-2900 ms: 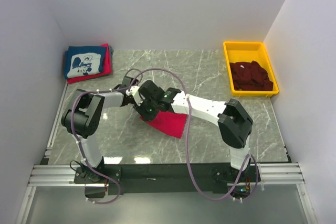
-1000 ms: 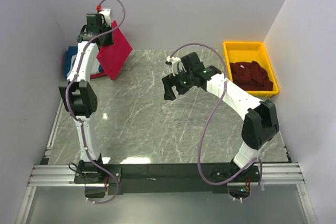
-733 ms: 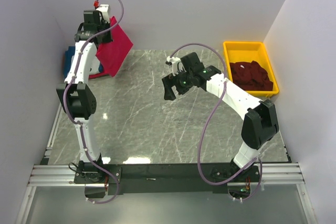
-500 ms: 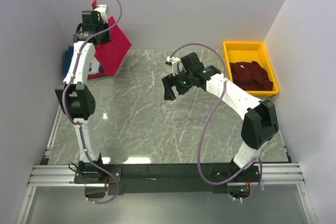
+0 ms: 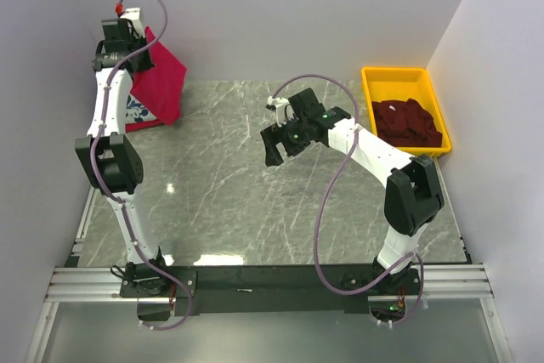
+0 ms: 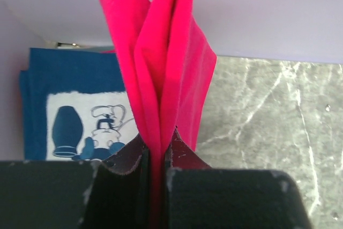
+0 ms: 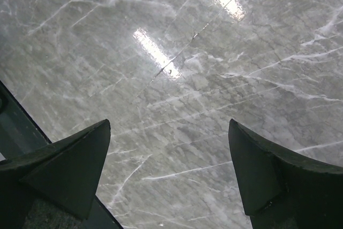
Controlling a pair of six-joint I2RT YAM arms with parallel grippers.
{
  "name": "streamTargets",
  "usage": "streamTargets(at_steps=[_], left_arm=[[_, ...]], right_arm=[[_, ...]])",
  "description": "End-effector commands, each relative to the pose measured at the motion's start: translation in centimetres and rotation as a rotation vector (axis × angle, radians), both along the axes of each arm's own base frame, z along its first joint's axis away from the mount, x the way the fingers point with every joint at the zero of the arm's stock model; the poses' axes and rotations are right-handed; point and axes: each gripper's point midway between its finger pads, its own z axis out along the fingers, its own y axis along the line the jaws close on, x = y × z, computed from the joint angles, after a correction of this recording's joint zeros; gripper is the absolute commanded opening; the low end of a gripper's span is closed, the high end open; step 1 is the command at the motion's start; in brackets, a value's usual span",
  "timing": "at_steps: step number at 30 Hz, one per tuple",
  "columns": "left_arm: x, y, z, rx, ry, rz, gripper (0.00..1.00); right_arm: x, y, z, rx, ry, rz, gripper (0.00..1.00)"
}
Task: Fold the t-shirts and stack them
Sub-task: Neatly place the folded tshirt to the corner
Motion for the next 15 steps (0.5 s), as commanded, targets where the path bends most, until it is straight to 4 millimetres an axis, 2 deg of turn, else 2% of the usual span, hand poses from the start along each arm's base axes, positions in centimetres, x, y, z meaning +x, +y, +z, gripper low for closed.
streamTargets(at_steps=[1,10,15], left_arm=[[1.4,1.3,3.5,0.014,-0.131,-0.002,0.0],[3.3,5.9,1.2,0.046,-0.134,0.062,0.0],[4.4,8.4,-0.2,0.122,-0.147,0.085,0.0]], right_arm=[[0.6,0.4,1.3,0.018,-0.03,-0.001,0.97],[0.5,0.5,0.6,0.009,-0.014,-0.001,0.97],[0.5,0.4,0.4,0.0,-0.013,-0.005,0.97]])
